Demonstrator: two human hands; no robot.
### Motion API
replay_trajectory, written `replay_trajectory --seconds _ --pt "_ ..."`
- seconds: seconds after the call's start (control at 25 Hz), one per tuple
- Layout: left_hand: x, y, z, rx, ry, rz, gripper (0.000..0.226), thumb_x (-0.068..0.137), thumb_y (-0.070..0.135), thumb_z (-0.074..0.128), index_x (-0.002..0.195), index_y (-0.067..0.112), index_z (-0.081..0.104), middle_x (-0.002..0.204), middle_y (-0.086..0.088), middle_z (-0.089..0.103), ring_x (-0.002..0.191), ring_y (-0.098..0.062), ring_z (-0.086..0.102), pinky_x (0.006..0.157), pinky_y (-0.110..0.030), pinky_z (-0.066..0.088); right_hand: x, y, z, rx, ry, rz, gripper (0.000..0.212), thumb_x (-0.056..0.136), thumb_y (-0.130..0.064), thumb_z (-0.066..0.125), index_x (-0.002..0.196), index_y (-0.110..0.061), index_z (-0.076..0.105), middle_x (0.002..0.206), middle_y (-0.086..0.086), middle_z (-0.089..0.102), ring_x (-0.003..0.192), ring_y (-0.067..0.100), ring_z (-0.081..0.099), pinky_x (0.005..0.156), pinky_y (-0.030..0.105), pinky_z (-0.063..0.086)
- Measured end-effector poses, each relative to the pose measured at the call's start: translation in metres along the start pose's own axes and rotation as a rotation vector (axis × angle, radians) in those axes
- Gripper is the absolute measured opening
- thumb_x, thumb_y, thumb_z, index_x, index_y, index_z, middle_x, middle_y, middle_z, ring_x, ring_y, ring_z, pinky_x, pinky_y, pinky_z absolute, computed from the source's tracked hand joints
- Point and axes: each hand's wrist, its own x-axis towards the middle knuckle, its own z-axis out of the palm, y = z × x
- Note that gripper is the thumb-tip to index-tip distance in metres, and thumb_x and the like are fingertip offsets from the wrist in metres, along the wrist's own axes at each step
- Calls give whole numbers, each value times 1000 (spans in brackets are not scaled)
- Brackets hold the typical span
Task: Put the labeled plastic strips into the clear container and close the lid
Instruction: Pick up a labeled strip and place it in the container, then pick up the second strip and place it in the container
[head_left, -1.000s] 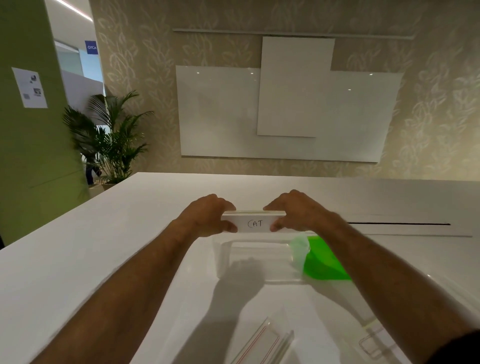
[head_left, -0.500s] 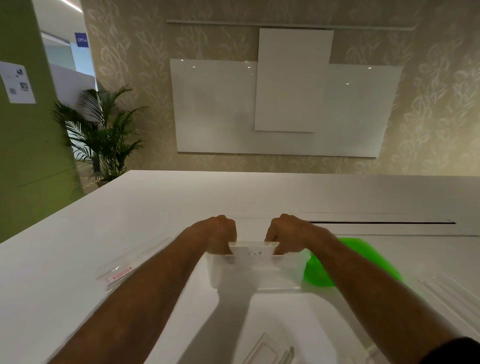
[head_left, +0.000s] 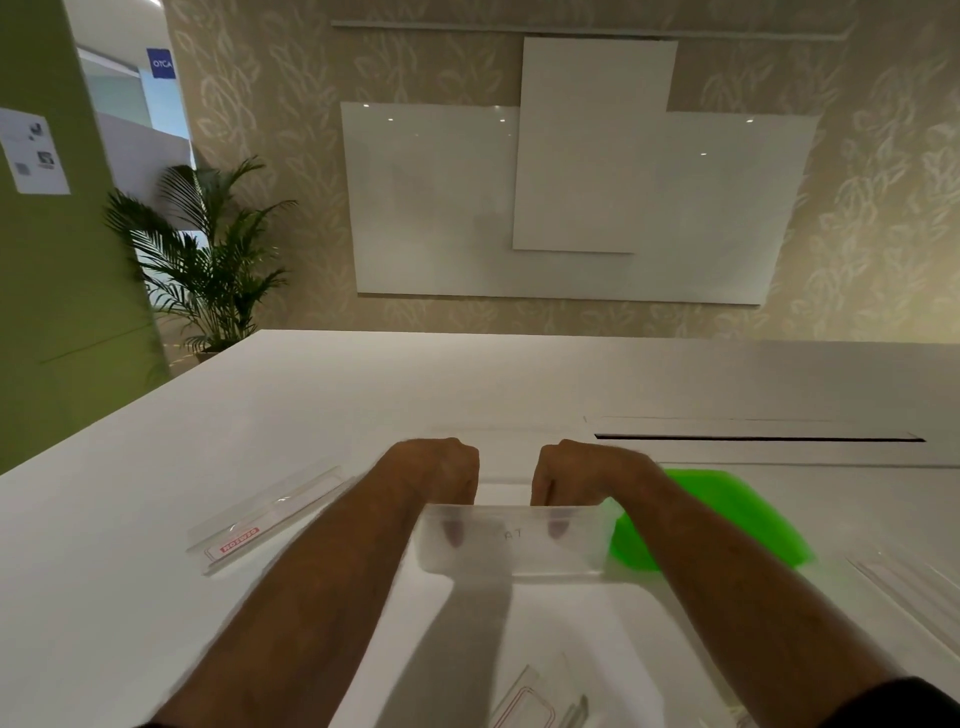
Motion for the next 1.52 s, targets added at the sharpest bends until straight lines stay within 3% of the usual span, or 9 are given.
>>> replay_trajectory --seconds 0.16,0.28,0.4,0.52,0.64,0.76,0.84,1.0,1.52 --pt "4 1 5 21 30 -36 17 66 29 84 69 20 69 69 6 65 75 -22 70 76 -39 61 3 -1 1 -5 -21 9 43 55 -28 90 97 -31 77 86 -6 74 84 13 67 60 20 47" --pt "4 -1 6 7 16 6 36 54 37 92 82 19 77 82 2 73 80 -20 70 77 -38 61 4 0 2 19 -5 22 44 61 -24 87 103 -29 75 100 -3 76 92 16 69 74 25 54" --pt "2 -5 1 -18 89 47 37 72 34 84 104 17 75 110 0 72 92 -16 65 83 -30 55 1 1 -2 192 126 6 35 76 -12 75 110 -20 72 108 5 74 95 20 69 70 19 52" --pt "-9 -8 -3 -104 289 11 42 82 44 73 118 23 66 123 2 64 108 -18 60 93 -34 50 -10 1 -10 211 345 -6 39 80 -26 77 117 -19 69 118 0 70 108 17 64 90 26 50" --pt "-23 -9 3 -112 582 -44 53 91 51 58 138 27 51 140 4 57 130 -19 49 103 -39 43 -21 -1 -6 265 631 -5 46 88 -37 66 132 -24 58 134 -1 63 124 17 57 107 34 43" --pt "-38 -5 15 -121 853 -57 69 95 58 44 149 17 35 155 -4 41 145 -24 32 114 -44 34 -31 -7 8 155 775 26 71 95 -58 40 153 -21 23 160 2 28 149 20 22 121 40 19" --pt "-49 -1 24 -44 863 -99 83 93 69 26 155 13 19 163 -8 21 152 -27 14 121 -49 19 -38 -11 17 60 817 36 86 91 -71 22 155 -20 -2 165 4 0 152 22 -3 122 46 4" --pt "-68 7 40 12 867 -162 98 84 79 6 157 12 4 166 -8 1 152 -27 -3 122 -52 4 -53 -21 34 -20 894 82 93 85 -79 10 153 -21 -14 164 8 -13 150 26 -14 121 52 -3" --pt "-126 10 81 20 872 -162 98 85 81 8 157 15 0 165 -8 -5 152 -27 -6 121 -56 8 -100 -51 86 -10 905 -63 85 91 -72 18 153 -25 -16 163 5 -19 149 22 -20 121 56 0"
